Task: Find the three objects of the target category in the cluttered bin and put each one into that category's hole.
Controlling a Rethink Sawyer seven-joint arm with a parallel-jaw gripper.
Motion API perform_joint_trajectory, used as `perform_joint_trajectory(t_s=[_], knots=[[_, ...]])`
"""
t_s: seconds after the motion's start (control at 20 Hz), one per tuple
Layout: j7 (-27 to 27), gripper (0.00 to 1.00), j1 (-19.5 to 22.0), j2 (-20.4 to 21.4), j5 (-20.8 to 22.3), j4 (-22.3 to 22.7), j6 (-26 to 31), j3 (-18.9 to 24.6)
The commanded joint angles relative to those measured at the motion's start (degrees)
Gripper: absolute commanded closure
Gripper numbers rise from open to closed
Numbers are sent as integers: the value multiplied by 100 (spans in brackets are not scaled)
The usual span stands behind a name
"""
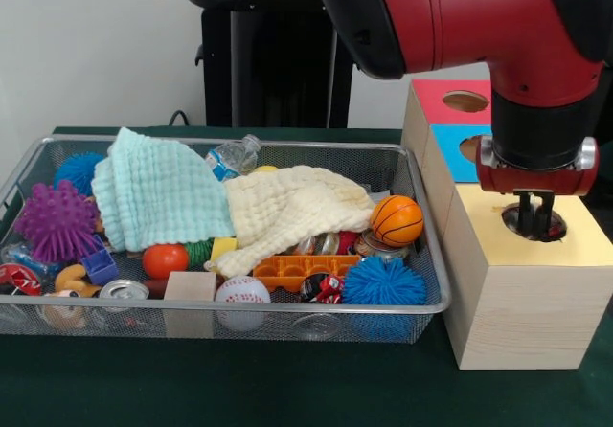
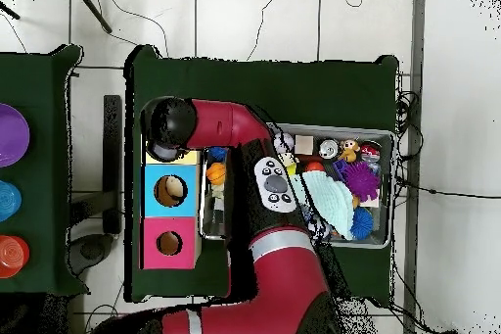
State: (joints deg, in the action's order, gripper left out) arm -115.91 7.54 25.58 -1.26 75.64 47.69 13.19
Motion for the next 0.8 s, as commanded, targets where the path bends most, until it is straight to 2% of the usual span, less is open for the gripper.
perform_joint_trajectory(t_s=[0.05,0.3,0.45,0.6,0.8], knots=[[250,100,217,-51,38,368,167,448],[177,100,114,-462,207,69,-225,355],[85,100,37,-578,247,-66,-287,289],[11,100,-13,-585,287,-18,-401,240],[-1,100,-85,-822,343,-288,-494,193]])
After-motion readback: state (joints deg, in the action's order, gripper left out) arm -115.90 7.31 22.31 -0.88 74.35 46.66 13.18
